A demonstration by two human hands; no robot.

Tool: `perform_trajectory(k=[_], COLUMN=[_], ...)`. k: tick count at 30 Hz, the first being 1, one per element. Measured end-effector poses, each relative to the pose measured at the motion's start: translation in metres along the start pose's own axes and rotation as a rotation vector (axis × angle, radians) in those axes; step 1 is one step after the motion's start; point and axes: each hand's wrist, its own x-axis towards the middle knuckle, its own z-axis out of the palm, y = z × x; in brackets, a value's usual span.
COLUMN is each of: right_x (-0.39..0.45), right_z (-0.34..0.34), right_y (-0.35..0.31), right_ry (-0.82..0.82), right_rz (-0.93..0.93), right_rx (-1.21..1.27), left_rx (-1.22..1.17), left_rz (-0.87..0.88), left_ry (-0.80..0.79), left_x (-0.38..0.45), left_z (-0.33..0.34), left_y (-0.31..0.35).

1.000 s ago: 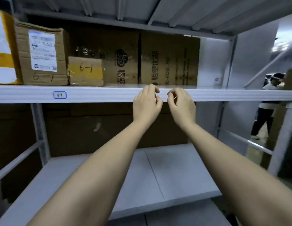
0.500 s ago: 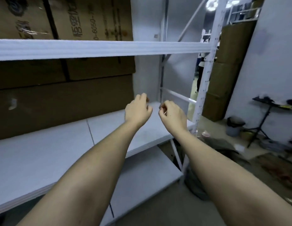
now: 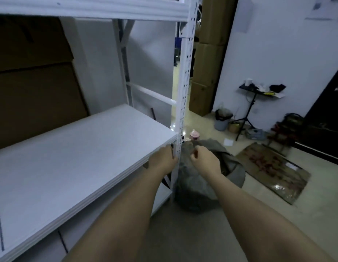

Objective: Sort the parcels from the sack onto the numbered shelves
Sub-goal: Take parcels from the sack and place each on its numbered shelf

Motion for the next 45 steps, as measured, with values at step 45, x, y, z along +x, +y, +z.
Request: perform_trajectory(k=[45], right_x=[0.382], right_z=[0.08], right_y=[0.421], right_ry=[-0.861], right_rz=[0.359], right_rx=[0.023], left_rx=[0.005], left_rz=[-0.338], left_ry=[-0.646], left_x=[0.423], left_z=[0.308], left_y=[0.214])
